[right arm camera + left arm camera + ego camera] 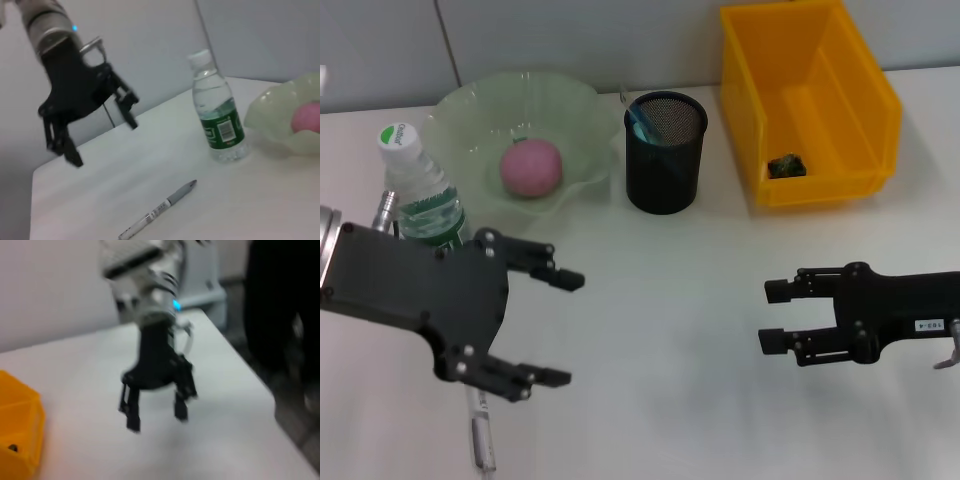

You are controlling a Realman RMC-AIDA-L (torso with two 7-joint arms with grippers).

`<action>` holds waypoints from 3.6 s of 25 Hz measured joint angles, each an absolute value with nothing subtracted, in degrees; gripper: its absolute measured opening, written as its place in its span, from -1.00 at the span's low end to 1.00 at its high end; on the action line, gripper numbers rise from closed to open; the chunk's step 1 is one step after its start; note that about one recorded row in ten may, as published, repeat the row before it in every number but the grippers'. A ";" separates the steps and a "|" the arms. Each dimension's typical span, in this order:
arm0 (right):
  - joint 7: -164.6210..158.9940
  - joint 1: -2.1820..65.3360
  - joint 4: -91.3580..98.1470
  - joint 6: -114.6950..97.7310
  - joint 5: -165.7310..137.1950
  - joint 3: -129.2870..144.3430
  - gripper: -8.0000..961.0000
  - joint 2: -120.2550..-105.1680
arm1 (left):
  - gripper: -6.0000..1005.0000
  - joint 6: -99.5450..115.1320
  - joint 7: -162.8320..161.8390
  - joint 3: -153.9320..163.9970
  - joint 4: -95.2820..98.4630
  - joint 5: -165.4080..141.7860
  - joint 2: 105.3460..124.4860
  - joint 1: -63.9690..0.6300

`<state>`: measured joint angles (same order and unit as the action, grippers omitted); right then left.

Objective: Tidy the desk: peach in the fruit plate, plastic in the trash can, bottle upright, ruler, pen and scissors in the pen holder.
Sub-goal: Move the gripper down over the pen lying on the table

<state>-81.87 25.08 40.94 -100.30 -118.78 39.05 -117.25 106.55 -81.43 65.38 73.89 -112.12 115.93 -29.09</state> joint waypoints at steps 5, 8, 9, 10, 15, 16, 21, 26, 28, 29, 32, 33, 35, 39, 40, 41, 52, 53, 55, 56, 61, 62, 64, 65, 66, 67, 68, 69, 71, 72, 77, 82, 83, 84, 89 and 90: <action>-86.38 25.52 40.44 -100.21 -118.91 38.72 0.57 -116.57 | 0.61 107.96 -73.05 66.39 82.30 -120.66 118.09 -28.19; -88.37 25.68 40.53 -100.16 -118.99 38.77 0.57 -116.27 | 0.61 107.49 -69.88 69.00 83.63 -123.61 118.14 -28.04; -88.60 25.70 40.55 -100.08 -119.00 38.71 0.57 -116.26 | 0.61 107.31 -69.26 69.68 83.82 -124.64 118.15 -28.06; -88.87 25.73 40.55 -99.78 -119.01 38.71 0.57 -116.22 | 0.61 107.03 -68.65 70.32 83.98 -125.77 118.19 -28.08; -90.90 25.78 40.67 -98.45 -119.14 38.82 0.57 -116.00 | 0.61 105.36 -65.54 75.29 84.92 -129.81 117.64 -27.90; -91.27 25.82 40.73 -98.24 -119.18 38.73 0.57 -115.98 | 0.61 105.17 -64.95 76.47 85.22 -130.29 117.31 -27.81; -92.33 26.25 40.02 -96.77 -119.25 38.87 0.57 -115.96 | 0.61 103.45 -63.91 82.54 87.55 -132.44 115.43 -27.13; -93.79 26.75 39.67 -96.68 -119.18 38.73 0.57 -115.73 | 0.60 101.40 -61.92 88.37 90.82 -134.00 114.08 -26.09; -93.92 26.93 39.09 -96.33 -118.97 38.50 0.57 -115.64 | 0.60 99.67 -60.33 91.21 91.64 -134.96 113.69 -25.52; -93.99 27.04 38.83 -96.21 -118.95 38.42 0.57 -115.58 | 0.60 99.06 -60.01 92.07 91.77 -135.30 113.60 -25.41; -94.59 27.49 38.43 -95.97 -119.04 38.32 0.57 -115.45 | 0.60 96.13 -59.68 96.12 92.33 -137.55 113.22 -25.17; -94.84 27.56 38.44 -95.95 -119.09 38.32 0.57 -115.45 | 0.60 95.44 -59.24 97.10 92.54 -138.10 113.11 -24.97; -95.21 27.61 38.46 -95.88 -119.10 38.28 0.57 -115.46 | 0.60 94.88 -58.70 97.81 92.72 -138.53 113.05 -24.75; -95.53 27.45 38.67 -95.74 -118.94 37.81 0.57 -115.45 | 0.60 91.30 -53.80 99.06 94.26 -142.33 114.15 -22.54; -95.70 27.43 38.77 -95.73 -118.91 37.59 0.57 -115.42 | 0.60 90.54 -52.49 98.94 94.43 -143.46 114.75 -22.02; -95.86 27.43 38.84 -95.73 -118.89 37.40 0.57 -115.38 | 0.60 90.54 -52.49 98.94 94.43 -143.46 114.75 -22.02; -97.22 27.88 39.25 -96.03 -118.56 37.25 0.57 -114.84 | 0.59 89.50 -47.86 99.55 93.75 -145.09 114.40 -23.37; -97.34 27.90 39.26 -96.17 -118.56 37.27 0.57 -114.84 | 0.59 89.59 -46.87 99.71 93.29 -144.76 114.21 -23.44; -97.35 27.90 39.27 -96.19 -118.59 37.34 0.57 -114.84 | 0.59 89.60 -46.20 99.76 92.81 -144.55 114.16 -23.48; -97.35 27.90 39.28 -96.18 -118.65 37.43 0.57 -114.85 | 0.59 89.60 -45.85 99.77 92.52 -144.42 114.15 -23.49; -97.37 27.89 39.20 -95.91 -118.73 37.40 0.57 -114.85 | 0.59 89.42 -44.41 99.97 90.74 -144.06 113.79 -23.88; -97.37 27.92 39.22 -95.90 -118.67 37.35 0.57 -114.84 | 0.59 89.41 -44.41 100.13 90.34 -144.06 113.63 -24.19; -97.37 28.01 39.47 -95.92 -118.56 37.31 0.57 -114.84 | 0.59 89.38 -44.43 100.50 89.35 -143.96 113.30 -24.89; -97.37 28.09 39.54 -95.98 -118.55 37.29 0.57 -114.84 | 0.59 89.37 -44.51 100.65 88.88 -143.74 113.15 -25.27; -97.39 28.18 39.60 -96.04 -118.54 37.27 0.57 -114.84 | 0.58 89.37 -44.53 100.76 88.37 -143.46 113.00 -25.62; -97.41 28.27 39.62 -96.07 -118.54 37.26 0.57 -114.87 | 0.58 89.37 -44.50 100.88 87.86 -143.24 112.87 -25.93; -97.45 28.39 39.58 -96.02 -118.54 37.26 0.57 -114.92 | 0.58 89.37 -44.45 100.99 87.39 -143.06 112.78 -26.17; -97.45 28.39 39.58 -96.02 -118.54 37.26 0.57 -114.92 | 0.57 89.33 -44.40 101.08 86.92 -142.98 112.70 -26.43; -97.48 28.50 39.47 -95.91 -118.58 37.26 0.57 -115.01 | 0.57 89.27 -44.37 101.19 86.40 -142.90 112.56 -26.74; -97.47 28.52 39.44 -95.88 -118.62 37.26 0.57 -115.03 | 0.57 89.13 -44.34 101.33 85.88 -142.86 112.38 -27.07; -97.48 28.71 39.42 -95.87 -118.72 37.26 0.57 -115.14 | 0.55 88.54 -43.23 101.57 83.55 -143.32 112.34 -27.94; -97.46 28.74 39.28 -95.77 -118.64 37.26 0.57 -115.19 | 0.53 87.90 -42.82 102.41 82.37 -143.15 112.20 -28.64; -97.39 28.74 39.21 -95.73 -118.64 37.26 0.57 -115.20 | 0.53 87.66 -42.82 102.61 82.25 -143.16 112.14 -28.72; -97.39 28.74 39.21 -95.73 -118.64 37.26 0.57 -115.20 | 0.53 87.44 -42.82 102.83 82.21 -143.21 112.07 -28.76; -97.27 28.74 39.12 -95.70 -118.66 37.26 0.57 -115.35 | 0.51 87.20 -43.17 104.27 82.18 -143.87 111.95 -28.99; -97.28 28.74 39.12 -95.70 -118.68 37.29 0.57 -115.38 | 0.51 87.16 -43.17 104.36 82.18 -143.90 111.93 -29.00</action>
<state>-97.28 28.74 39.12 -95.70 -118.68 37.29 -115.38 87.16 -43.17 104.36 82.18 -143.90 111.93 -29.00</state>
